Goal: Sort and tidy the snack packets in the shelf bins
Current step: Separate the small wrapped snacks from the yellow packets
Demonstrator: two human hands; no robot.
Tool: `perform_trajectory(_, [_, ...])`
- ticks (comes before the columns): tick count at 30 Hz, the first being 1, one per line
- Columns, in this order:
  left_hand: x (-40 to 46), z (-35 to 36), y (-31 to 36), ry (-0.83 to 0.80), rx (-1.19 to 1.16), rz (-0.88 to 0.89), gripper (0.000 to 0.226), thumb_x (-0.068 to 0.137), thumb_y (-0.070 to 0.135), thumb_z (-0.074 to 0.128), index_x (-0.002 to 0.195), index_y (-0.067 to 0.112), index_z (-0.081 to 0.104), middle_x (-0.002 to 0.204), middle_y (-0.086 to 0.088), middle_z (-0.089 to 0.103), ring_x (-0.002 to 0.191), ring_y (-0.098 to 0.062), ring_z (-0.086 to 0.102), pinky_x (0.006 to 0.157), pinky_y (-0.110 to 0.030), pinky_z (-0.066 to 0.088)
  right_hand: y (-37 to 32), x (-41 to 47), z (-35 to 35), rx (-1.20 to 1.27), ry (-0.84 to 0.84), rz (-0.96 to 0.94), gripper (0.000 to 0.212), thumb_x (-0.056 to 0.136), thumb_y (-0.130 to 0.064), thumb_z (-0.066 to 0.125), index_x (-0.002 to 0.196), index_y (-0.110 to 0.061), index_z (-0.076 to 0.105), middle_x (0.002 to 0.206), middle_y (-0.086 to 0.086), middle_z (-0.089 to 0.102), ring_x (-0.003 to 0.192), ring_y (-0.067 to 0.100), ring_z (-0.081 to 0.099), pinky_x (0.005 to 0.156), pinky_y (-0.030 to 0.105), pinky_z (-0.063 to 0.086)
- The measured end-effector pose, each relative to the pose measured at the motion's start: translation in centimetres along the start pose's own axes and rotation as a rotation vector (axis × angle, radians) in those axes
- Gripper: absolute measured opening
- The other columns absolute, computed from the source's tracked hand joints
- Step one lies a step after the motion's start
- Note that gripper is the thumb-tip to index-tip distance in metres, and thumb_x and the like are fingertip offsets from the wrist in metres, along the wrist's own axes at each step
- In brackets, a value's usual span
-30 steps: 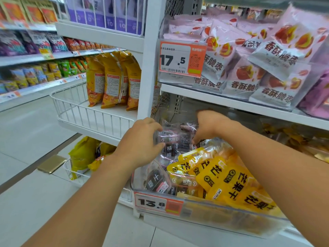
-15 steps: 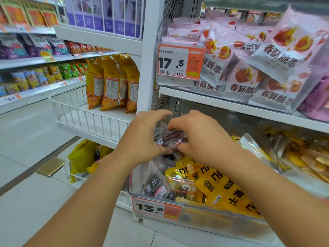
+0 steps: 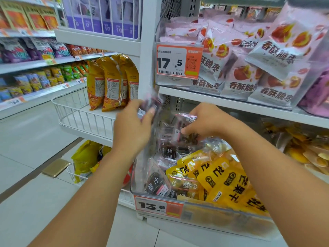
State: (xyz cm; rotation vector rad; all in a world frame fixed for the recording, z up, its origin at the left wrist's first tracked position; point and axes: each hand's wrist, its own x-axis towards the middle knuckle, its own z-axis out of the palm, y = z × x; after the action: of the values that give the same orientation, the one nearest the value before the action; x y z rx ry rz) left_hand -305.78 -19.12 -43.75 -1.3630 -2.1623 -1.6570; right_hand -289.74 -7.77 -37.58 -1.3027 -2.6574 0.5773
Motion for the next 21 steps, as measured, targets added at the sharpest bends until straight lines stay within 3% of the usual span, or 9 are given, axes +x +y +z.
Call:
perform_trajectory(2, [0.5,-0.6,-0.4,0.013,-0.099,-0.032,0.015,0.098,0.036,0.061,0.110,0.027,0.060,0.096,0.013,0.063,0.087,-0.008,0.058,0.071,-0.025,0.043,-0.8,0.0,1.0,0.088,-0.133,0.014,0.035,0.077,-0.028,0.086,0.097,-0.007,0.066,0.078,0.006,0.069,0.064,0.021,0.073,0.059,0.031,0.057])
perform_trajectory(4, [0.0,-0.6,-0.8,-0.150,-0.095,-0.015,0.013,0.098,0.036,0.060,0.108,0.030,0.056,0.095,0.015,0.061,0.086,-0.004,0.058,0.068,-0.018,0.042,-1.4,0.5,2.7,-0.045,-0.194,0.005,0.039,0.078,-0.030,0.085,0.107,-0.014,0.064,0.087,0.002,0.063,0.072,0.022,0.069,0.064,0.029,0.052])
perform_trajectory(6, [-0.8,-0.4,-1.4,-0.261,-0.062,0.034,0.013,0.098,0.036,0.059,0.108,0.030,0.053,0.099,0.011,0.062,0.091,-0.010,0.059,0.072,-0.026,0.042,-1.9,1.1,3.8,-0.138,-0.131,0.016,0.052,0.080,-0.033,0.082,0.119,-0.004,0.065,0.102,0.005,0.064,0.085,0.023,0.065,0.069,0.030,0.052])
perform_trajectory(9, [-0.9,-0.6,-1.8,-0.221,-0.142,0.003,0.020,0.101,0.037,0.054,0.119,0.028,0.053,0.110,0.012,0.063,0.102,-0.009,0.058,0.082,-0.029,0.043,-2.0,2.3,4.4,-0.021,0.093,0.034,0.046,0.084,-0.030,0.080,0.117,0.001,0.068,0.119,0.017,0.067,0.104,0.031,0.065,0.087,0.040,0.055])
perform_trajectory(11, [-1.1,-0.8,-2.0,-0.197,-0.195,-0.046,0.026,0.102,0.037,0.051,0.126,0.026,0.051,0.115,0.012,0.063,0.106,-0.007,0.058,0.084,-0.026,0.043,-2.2,2.6,4.9,0.104,0.197,0.027,0.043,0.085,-0.026,0.079,0.117,0.001,0.065,0.119,0.018,0.066,0.102,0.032,0.064,0.081,0.037,0.054])
perform_trajectory(15, [-1.5,-0.5,-2.1,-0.240,-0.190,-0.023,0.025,0.104,0.035,0.045,0.128,0.026,0.045,0.119,0.011,0.059,0.111,-0.005,0.055,0.085,-0.013,0.041,-1.9,2.6,7.4,-0.088,0.014,0.035,0.034,0.088,-0.038,0.074,0.085,-0.008,0.059,0.086,0.009,0.061,0.082,0.028,0.059,0.064,0.031,0.042])
perform_trajectory(18, [-1.3,-0.3,-1.8,-0.328,-0.218,-0.014,0.027,0.106,0.036,0.039,0.131,0.027,0.040,0.125,0.009,0.054,0.119,-0.009,0.052,0.099,-0.027,0.041,-2.0,2.5,8.2,-0.241,-0.159,0.000,0.045,0.091,-0.047,0.067,0.101,-0.004,0.062,0.099,0.012,0.065,0.089,0.028,0.060,0.074,0.034,0.049])
perform_trajectory(21, [-1.5,-0.1,-1.3,-0.410,-0.222,-0.030,0.027,0.106,0.036,0.039,0.130,0.026,0.038,0.118,0.012,0.052,0.117,-0.011,0.052,0.098,-0.031,0.041,-2.6,2.1,6.9,-0.216,-0.315,-0.040,0.048,0.084,-0.044,0.076,0.108,-0.004,0.064,0.106,0.011,0.070,0.094,0.027,0.066,0.086,0.037,0.055])
